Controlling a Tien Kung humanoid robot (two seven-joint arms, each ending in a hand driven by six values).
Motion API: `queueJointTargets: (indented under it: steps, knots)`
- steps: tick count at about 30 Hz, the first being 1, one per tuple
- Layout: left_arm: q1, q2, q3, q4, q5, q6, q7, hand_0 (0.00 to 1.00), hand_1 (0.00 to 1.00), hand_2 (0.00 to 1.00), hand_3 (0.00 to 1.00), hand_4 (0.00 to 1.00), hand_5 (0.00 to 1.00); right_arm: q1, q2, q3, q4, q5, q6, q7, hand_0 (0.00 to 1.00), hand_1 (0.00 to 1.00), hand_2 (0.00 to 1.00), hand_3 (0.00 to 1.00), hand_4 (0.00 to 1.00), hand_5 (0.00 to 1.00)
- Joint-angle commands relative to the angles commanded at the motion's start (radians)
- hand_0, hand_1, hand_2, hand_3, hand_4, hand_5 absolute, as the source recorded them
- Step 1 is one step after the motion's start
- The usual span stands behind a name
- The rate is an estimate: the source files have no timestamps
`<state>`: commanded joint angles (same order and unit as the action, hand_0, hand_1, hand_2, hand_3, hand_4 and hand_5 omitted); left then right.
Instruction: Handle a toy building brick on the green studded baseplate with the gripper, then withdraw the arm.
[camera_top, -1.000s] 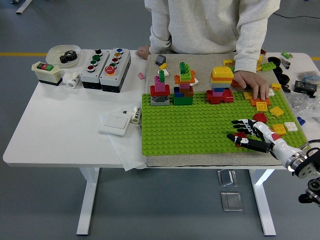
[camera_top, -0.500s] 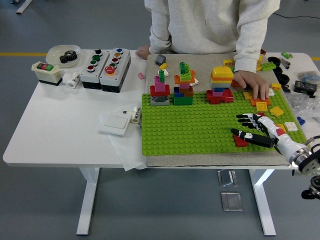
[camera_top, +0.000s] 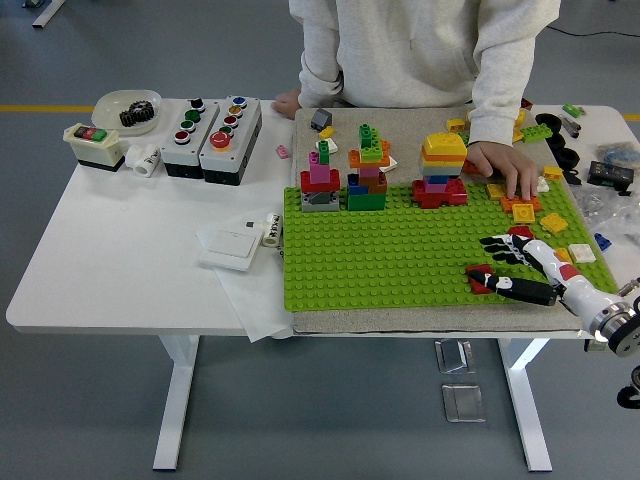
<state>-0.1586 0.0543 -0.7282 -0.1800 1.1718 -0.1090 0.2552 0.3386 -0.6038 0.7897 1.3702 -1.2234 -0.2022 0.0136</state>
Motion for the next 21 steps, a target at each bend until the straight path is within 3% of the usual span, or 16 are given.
queueJointTargets:
  steps: [21]
  knots:
    - [0.001, 0.000, -0.002, 0.000, 0.003, 0.000, 0.000, 0.816, 0.677, 0.586, 0.531, 0.526, 0.498, -0.068, -0.006, 0.013, 0.038, -0.023, 0.005, -0.004, 0.835, 0.774, 0.798, 0.819, 0.915, 0.596]
